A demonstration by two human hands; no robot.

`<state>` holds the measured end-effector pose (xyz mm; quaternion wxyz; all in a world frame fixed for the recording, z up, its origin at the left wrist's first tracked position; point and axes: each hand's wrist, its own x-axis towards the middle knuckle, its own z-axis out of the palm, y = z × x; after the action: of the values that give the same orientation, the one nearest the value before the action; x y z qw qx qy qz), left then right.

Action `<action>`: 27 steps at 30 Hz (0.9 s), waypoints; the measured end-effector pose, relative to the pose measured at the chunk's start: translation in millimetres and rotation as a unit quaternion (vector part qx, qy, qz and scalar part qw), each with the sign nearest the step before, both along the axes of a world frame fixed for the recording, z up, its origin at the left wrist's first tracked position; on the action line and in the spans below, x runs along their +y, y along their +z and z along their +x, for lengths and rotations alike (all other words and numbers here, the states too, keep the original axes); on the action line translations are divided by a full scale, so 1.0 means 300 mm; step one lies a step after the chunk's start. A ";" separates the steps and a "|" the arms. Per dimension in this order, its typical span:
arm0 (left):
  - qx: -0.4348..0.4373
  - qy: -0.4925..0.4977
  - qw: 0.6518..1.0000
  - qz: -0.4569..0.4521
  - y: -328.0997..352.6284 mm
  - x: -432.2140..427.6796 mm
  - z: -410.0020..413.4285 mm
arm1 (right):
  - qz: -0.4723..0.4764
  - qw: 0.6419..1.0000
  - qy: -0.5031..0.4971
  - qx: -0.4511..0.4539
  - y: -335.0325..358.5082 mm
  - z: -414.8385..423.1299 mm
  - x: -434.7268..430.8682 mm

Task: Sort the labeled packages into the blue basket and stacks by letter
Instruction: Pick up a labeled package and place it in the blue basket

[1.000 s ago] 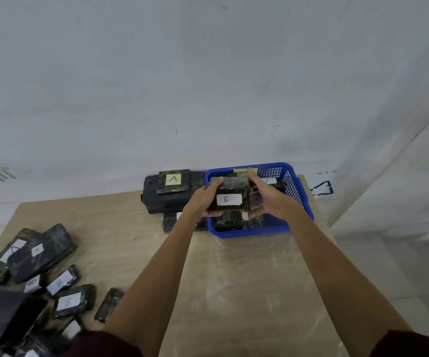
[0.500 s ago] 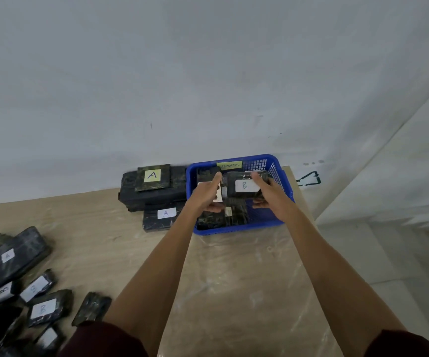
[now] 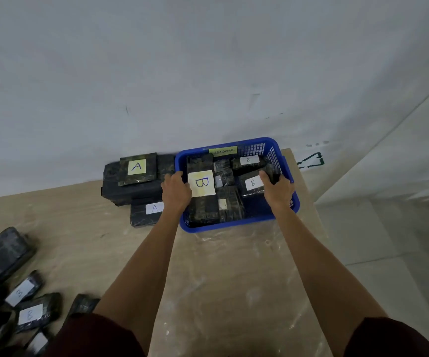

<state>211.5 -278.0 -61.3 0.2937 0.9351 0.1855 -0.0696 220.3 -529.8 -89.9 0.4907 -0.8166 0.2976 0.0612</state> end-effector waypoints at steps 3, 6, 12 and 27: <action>0.002 0.004 1.000 0.029 0.008 -0.005 0.019 | 0.036 0.999 -0.035 0.003 -0.058 0.009 0.011; 0.003 0.013 0.999 0.048 -0.006 0.012 0.032 | 0.049 0.997 -0.057 -0.010 -0.079 0.015 0.027; -0.009 0.020 0.998 0.051 -0.009 0.034 0.050 | 0.136 0.978 -0.159 0.021 -0.148 0.038 0.042; -0.009 0.017 0.999 0.046 -0.018 0.053 0.058 | 0.179 0.964 -0.198 0.013 -0.242 0.133 0.063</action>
<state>229.0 -262.0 -66.7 0.2535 0.9449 0.2017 -0.0472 260.3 -510.8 -162.5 0.6270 -0.6395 0.4442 0.0254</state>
